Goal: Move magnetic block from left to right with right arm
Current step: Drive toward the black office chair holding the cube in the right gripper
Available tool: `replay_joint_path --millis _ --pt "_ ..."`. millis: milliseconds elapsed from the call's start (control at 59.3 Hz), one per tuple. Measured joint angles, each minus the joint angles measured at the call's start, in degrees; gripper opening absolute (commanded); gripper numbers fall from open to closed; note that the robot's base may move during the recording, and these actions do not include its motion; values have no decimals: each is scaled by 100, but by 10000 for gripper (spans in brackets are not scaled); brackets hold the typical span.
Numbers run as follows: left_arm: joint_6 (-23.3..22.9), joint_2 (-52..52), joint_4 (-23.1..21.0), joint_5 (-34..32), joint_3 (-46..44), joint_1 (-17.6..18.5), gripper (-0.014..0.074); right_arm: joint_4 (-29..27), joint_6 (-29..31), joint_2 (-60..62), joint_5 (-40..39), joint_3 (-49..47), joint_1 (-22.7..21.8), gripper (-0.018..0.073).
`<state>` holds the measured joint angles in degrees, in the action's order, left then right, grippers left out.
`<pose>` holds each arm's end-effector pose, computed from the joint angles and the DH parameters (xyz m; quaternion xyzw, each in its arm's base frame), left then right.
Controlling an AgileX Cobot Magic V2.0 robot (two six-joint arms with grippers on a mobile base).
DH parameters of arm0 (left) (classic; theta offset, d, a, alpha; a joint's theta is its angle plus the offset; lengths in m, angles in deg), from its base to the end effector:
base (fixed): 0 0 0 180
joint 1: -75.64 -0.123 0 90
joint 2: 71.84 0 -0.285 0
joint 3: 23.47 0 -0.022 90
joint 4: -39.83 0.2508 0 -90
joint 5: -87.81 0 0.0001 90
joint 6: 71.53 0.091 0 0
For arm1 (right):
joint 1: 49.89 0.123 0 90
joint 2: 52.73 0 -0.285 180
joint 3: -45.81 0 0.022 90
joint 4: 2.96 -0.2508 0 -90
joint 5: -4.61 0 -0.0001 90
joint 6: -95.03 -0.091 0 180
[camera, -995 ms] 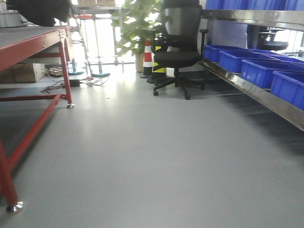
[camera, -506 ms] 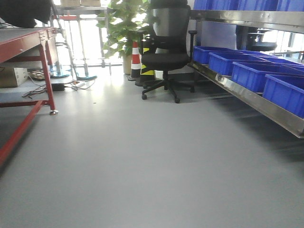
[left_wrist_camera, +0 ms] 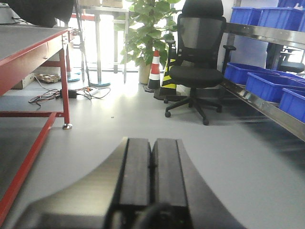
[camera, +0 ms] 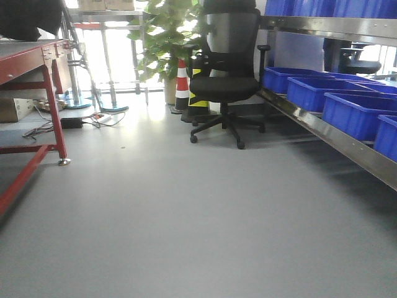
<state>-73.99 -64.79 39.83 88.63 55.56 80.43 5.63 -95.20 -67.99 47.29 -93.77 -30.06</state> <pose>0.0565 -0.0047 0.2019 0.0140 0.6876 -0.0459 0.7245 0.0120 -0.0055 0.3448 -0.0716 0.7513 0.0972 0.6488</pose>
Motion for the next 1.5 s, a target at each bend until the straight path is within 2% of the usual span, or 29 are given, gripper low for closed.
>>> replay_joint_path --millis 1501 --pt "0 0 0 0 0 0 -116 0 0 0 0 0 0 214"
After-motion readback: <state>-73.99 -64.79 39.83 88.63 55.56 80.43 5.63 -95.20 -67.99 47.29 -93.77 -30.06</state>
